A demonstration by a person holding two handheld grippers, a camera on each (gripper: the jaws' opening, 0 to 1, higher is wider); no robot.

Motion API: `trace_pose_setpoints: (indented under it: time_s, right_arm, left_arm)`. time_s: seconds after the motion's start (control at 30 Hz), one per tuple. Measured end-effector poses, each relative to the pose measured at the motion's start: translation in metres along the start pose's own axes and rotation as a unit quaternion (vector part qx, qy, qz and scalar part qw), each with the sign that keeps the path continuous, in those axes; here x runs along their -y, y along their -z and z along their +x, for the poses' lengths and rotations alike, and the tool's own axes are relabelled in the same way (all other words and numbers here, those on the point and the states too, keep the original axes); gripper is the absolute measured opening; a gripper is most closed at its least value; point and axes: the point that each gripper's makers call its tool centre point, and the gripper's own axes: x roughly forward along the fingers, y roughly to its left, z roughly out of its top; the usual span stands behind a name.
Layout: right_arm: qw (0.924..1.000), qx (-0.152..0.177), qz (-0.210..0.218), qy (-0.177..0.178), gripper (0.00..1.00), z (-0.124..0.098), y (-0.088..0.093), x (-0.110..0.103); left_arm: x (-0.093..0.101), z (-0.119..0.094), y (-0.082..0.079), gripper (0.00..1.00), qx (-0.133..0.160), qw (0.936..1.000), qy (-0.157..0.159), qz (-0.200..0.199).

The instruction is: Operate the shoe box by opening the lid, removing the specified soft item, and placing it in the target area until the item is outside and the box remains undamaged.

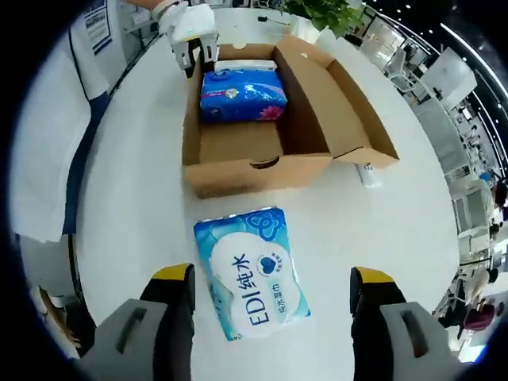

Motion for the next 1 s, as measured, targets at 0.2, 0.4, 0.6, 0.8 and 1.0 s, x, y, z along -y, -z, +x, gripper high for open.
trace_pose_setpoints:
  time_s: [0.2, 0.4, 0.6, 0.8, 1.0]
  right_arm:
    - [0.9945, 0.001, 0.1, 0.031, 0.82, -0.025, -0.004, 0.008]
    - [0.9854, -0.007, 0.167, 0.032, 0.83, -0.037, -0.008, 0.005]
    - [0.9756, 0.016, 0.216, 0.034, 0.84, -0.038, -0.023, -0.008]
    - [0.9467, 0.074, 0.312, 0.029, 0.84, -0.029, -0.061, -0.02]
    - [0.9309, 0.087, 0.354, 0.021, 0.81, -0.026, -0.086, -0.038]
  left_arm:
    - [0.0, 0.0, 0.001, 0.05, 0.0, 1.0, 0.0, 0.003]
    - [-0.001, 0.001, 0.001, 0.05, 0.0, 1.0, 0.0, 0.005]
    - [-0.001, 0.0, -0.001, 0.05, 0.002, 0.9998, -0.006, 0.021]
    - [-0.002, 0.0, -0.001, 0.05, 0.005, 0.9995, -0.007, 0.032]
    - [-0.003, 0.001, 0.0, 0.05, 0.005, 0.9997, -0.002, 0.022]
